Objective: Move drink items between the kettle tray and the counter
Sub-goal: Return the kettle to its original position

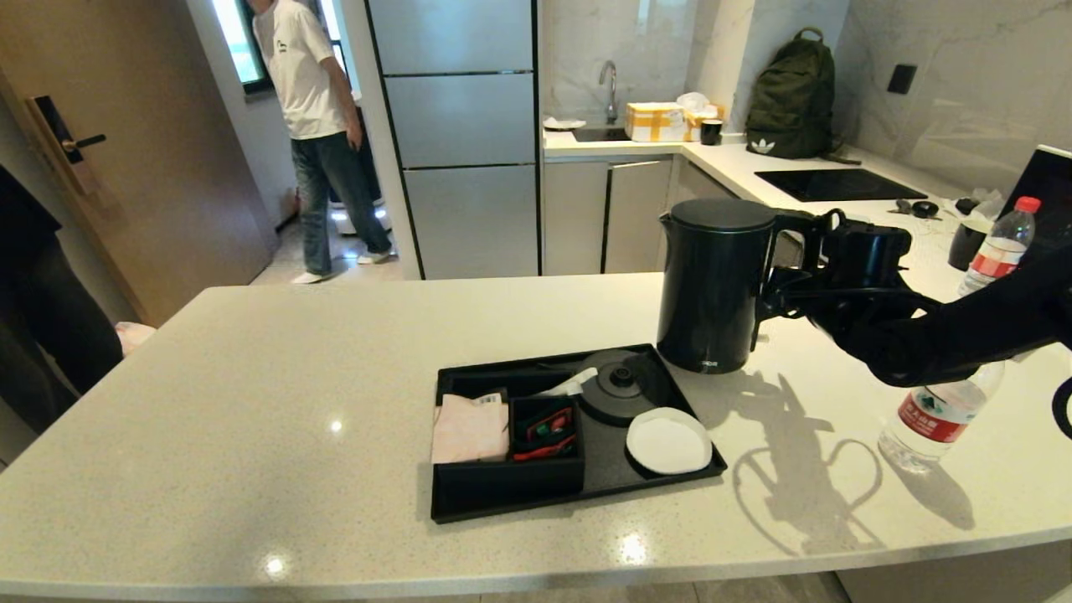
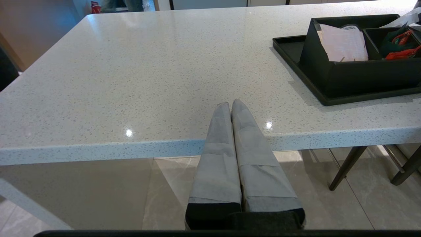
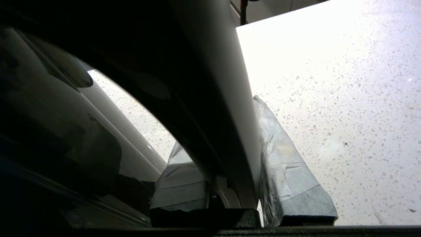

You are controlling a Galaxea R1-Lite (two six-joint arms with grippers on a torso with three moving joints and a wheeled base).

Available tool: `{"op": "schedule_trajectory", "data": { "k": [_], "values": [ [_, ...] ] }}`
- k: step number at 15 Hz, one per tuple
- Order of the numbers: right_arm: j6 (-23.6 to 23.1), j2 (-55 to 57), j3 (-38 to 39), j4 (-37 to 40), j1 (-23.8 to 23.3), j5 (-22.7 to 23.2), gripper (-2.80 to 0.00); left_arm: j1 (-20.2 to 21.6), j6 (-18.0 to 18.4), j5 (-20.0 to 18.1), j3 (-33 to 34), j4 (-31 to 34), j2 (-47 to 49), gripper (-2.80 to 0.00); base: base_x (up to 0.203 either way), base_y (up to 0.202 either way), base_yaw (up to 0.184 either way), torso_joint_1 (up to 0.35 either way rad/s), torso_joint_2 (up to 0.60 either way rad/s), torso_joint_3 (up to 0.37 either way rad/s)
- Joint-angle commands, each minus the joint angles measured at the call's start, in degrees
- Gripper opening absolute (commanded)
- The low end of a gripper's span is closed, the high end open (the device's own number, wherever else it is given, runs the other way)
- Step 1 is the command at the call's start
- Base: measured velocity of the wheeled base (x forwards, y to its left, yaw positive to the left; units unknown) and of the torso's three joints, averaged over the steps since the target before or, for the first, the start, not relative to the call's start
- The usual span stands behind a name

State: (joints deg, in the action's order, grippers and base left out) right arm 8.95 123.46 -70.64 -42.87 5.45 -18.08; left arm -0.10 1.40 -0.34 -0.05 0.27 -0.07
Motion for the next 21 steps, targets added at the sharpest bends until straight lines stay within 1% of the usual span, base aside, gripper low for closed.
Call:
{"op": "schedule_trajectory", "data": {
  "k": [1,4,5,7,11,12,13,14,15,16,18,19,20,21],
  "values": [
    [0.1,-2.0,-0.3,0.3,0.0,-0.1,-2.80,0.0,-0.1,0.0,0.0,0.0,0.1,-2.80,0.000,0.000,0.000,0.000,0.00,0.000],
    [0.1,-3.9,0.3,0.5,0.5,-0.1,-2.80,0.0,-0.1,0.0,0.0,0.0,0.1,-2.80,0.000,0.000,0.000,0.000,0.00,0.000],
    [0.1,-4.9,0.9,0.6,2.2,0.0,-2.80,0.0,0.0,0.0,0.0,0.0,0.1,-2.80,0.000,0.000,0.000,0.000,0.00,0.000],
    [0.2,-5.8,1.5,0.6,3.9,0.0,-2.80,0.0,0.0,0.0,0.0,0.0,0.1,-2.80,0.000,0.000,0.000,0.000,0.00,0.000],
    [1.8,-5.9,2.0,1.8,7.9,1.0,-2.80,0.0,0.0,0.0,0.0,0.0,0.1,-2.80,0.000,0.000,0.000,0.000,0.00,0.000],
    [3.0,-6.1,2.3,1.9,8.4,2.3,-2.80,0.0,-0.1,0.0,0.0,0.0,0.1,-2.80,0.000,0.000,0.000,0.000,0.00,0.000],
    [3.4,-6.2,2.9,2.1,8.6,3.1,-2.80,0.0,-0.1,0.0,0.0,0.0,0.1,-2.80,0.000,0.000,0.000,0.000,0.00,0.000],
    [3.7,-6.7,4.1,2.1,8.9,4.8,-2.80,0.0,0.0,0.0,0.0,0.0,0.1,-2.80,0.000,0.000,0.000,0.000,0.00,0.000],
    [4.1,-7.1,5.6,2.1,9.3,7.8,-2.80,0.0,0.0,0.0,0.0,0.0,0.1,-2.80,0.000,0.000,0.000,0.000,0.00,0.000],
    [4.5,-7.4,6.2,2.1,9.7,9.0,-2.80,0.0,0.0,0.0,0.0,0.0,0.1,-2.80,0.000,0.000,0.000,0.000,0.00,0.000],
    [5.3,-7.6,7.3,2.0,10.2,13.9,-2.80,0.0,0.0,0.0,0.0,0.0,0.1,-2.80,0.000,0.000,0.000,0.000,0.00,0.000],
    [5.4,-7.6,7.4,2.0,10.3,14.3,-2.80,0.0,0.0,0.0,0.0,0.0,0.1,-2.80,0.000,0.000,0.000,0.000,0.00,0.000],
    [5.4,-6.7,7.7,1.9,10.3,17.2,-2.80,0.0,0.0,0.0,0.0,0.0,0.1,-2.80,0.000,0.000,0.000,0.000,0.00,0.000],
    [5.3,-5.2,7.7,1.6,10.3,18.4,-2.80,0.0,0.0,0.0,0.0,0.0,0.1,-2.80,0.000,0.000,0.000,0.000,0.00,0.000]
  ]
}}
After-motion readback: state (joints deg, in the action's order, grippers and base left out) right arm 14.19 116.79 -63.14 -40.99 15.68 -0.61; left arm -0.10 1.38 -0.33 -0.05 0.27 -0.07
